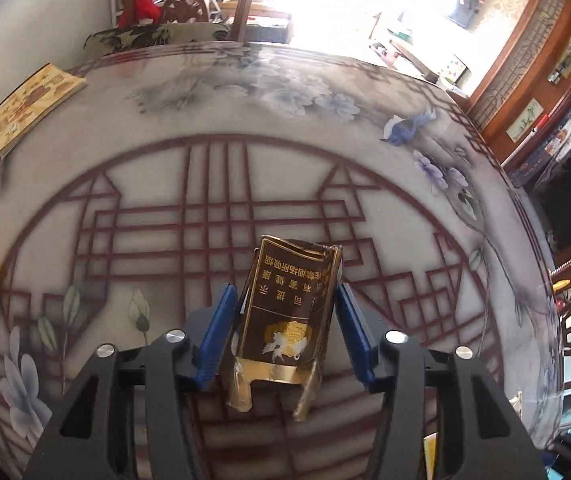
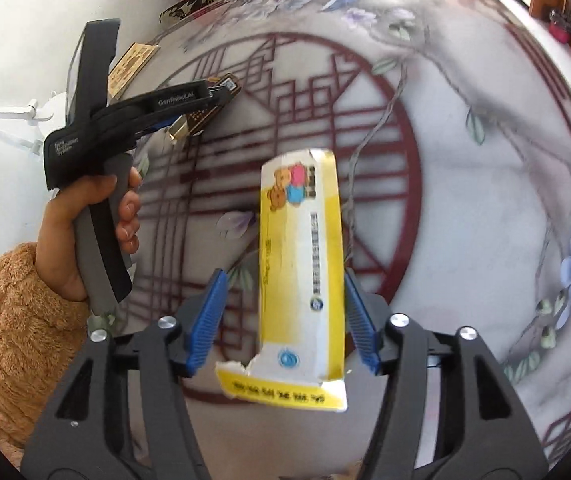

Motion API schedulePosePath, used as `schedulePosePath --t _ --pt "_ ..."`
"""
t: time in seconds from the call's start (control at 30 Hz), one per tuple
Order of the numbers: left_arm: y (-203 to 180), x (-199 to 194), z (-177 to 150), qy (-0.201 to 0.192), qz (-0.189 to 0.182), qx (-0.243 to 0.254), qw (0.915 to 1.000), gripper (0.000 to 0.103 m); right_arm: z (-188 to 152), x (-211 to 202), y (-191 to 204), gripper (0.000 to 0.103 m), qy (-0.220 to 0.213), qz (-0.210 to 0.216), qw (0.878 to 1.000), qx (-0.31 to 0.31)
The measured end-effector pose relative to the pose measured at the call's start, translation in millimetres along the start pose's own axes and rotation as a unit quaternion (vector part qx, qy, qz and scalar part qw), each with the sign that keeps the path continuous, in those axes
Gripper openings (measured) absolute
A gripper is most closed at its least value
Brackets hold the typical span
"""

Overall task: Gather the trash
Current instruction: 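Grasp the yellow box with right tool while left tool grasps brown cigarette pack, then carry the yellow box and brown pack toward the red bin with both tools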

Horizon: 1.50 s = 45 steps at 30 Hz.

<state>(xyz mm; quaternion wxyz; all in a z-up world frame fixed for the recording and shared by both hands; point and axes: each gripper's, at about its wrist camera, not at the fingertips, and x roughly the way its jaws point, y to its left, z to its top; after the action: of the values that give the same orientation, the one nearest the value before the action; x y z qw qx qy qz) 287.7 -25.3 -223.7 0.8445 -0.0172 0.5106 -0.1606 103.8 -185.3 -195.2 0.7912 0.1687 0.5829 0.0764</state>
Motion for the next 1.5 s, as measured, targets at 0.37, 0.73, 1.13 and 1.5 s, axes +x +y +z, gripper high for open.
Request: schedulePosePath --t 0.37,0.73,1.13,1.5 --pt "12.5 -76.2 -33.0 -0.052 -0.016 -0.023 0.9983 0.042 6.9 23.6 -1.2 0.055 0.014 -0.01 1.0 -0.012" --pt "10.2 -155.7 -95.6 -0.08 -0.003 -0.055 0.9952 0.043 -6.4 -8.1 29.0 0.036 -0.023 0.041 0.998 -0.046" --pt "-24.4 -196.6 -117.4 -0.098 -0.003 -0.03 0.9948 0.044 -26.4 -68.3 27.0 0.036 -0.089 0.078 0.993 -0.028" --pt "-81.0 -205.4 -117.7 -0.107 -0.008 0.014 0.9941 0.044 -46.9 -113.6 -13.9 0.036 -0.132 0.088 0.987 0.014"
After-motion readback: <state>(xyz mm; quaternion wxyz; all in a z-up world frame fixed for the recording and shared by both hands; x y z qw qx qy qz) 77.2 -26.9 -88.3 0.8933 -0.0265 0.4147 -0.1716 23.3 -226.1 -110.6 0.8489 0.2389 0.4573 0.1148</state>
